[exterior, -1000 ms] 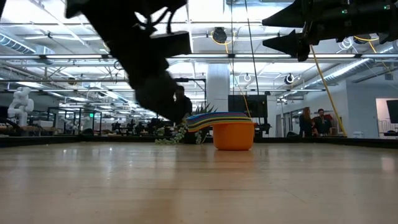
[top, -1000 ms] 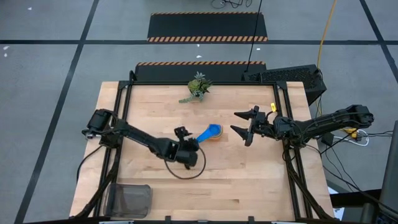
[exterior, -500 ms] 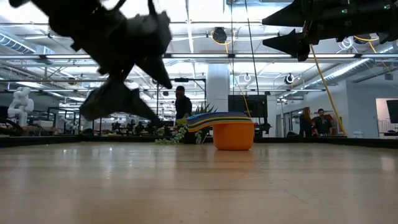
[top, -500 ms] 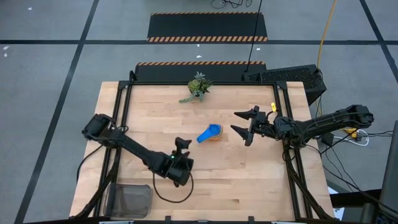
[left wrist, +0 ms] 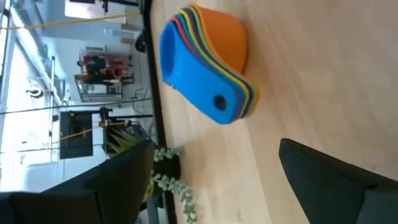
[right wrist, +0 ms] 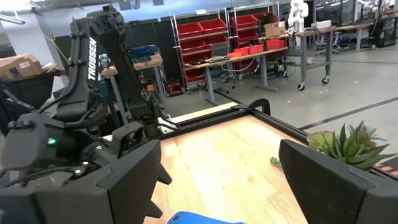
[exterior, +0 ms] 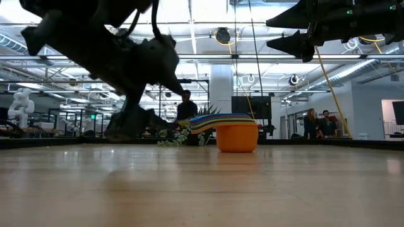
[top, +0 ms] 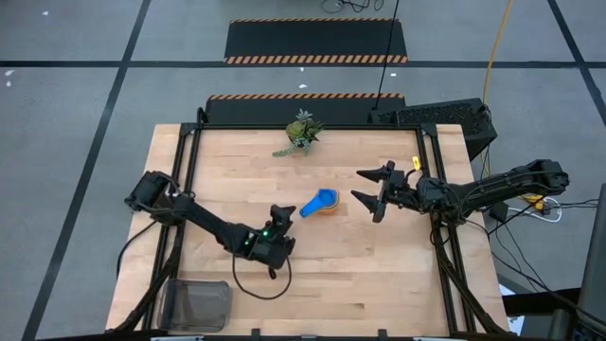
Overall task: Nest measuring cups in basket
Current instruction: Put the nested measuring cups into the black bin
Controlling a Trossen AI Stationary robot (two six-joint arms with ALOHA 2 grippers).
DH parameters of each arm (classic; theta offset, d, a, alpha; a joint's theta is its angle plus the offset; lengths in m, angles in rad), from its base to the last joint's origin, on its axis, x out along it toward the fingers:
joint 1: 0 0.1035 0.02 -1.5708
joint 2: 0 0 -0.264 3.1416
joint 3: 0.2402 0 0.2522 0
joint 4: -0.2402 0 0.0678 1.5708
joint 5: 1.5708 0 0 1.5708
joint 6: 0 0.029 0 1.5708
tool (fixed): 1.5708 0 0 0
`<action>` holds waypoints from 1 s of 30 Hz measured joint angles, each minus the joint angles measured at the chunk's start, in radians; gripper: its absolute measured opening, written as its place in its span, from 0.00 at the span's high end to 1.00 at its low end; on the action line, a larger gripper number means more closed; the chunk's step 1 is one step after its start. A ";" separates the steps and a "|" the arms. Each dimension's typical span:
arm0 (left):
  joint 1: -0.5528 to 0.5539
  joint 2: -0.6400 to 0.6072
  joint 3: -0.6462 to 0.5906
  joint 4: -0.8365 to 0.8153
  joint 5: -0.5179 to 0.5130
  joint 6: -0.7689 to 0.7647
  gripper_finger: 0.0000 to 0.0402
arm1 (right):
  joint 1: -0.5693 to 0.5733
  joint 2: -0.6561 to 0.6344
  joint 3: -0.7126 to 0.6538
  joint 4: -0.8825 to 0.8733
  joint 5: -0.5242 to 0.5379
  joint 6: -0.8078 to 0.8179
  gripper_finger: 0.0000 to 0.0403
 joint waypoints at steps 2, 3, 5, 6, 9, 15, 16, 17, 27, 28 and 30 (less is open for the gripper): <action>0.015 0.000 -0.015 0.023 0.015 0.010 0.13 | 0.000 0.000 0.000 -0.011 0.001 0.016 0.21; 0.022 0.000 -0.020 0.029 0.016 0.011 0.13 | 0.000 0.000 0.000 -0.021 0.001 0.027 0.21; 0.031 0.000 -0.030 0.047 0.015 0.005 0.13 | 0.000 0.010 0.002 -0.045 0.001 0.037 0.21; 0.033 0.000 -0.034 0.047 0.015 -0.001 0.13 | 0.000 0.019 0.008 -0.070 0.000 0.036 0.22; 0.035 0.000 -0.036 0.045 0.018 -0.024 0.13 | 0.002 0.057 0.060 -0.202 -0.017 0.010 0.24; 0.035 0.000 -0.036 0.049 0.019 -0.056 0.13 | -0.019 0.190 0.219 -0.490 -0.028 -0.157 0.33; 0.035 0.000 -0.036 0.052 0.024 -0.057 0.13 | -0.029 0.211 0.237 -0.505 -0.027 -0.187 0.35; 0.036 0.000 -0.036 0.054 0.031 -0.061 0.13 | -0.042 0.230 0.250 -0.509 -0.029 -0.208 0.37; 0.030 0.000 -0.036 0.070 0.069 -0.142 0.13 | -0.184 0.368 0.270 -0.457 -0.160 -0.096 0.68; 0.028 0.000 -0.036 0.070 0.077 -0.132 0.13 | -0.185 0.377 0.270 -0.446 -0.161 -0.096 0.72; 0.026 0.000 -0.036 0.070 0.094 -0.117 0.13 | -0.185 0.400 0.270 -0.410 -0.160 -0.094 0.79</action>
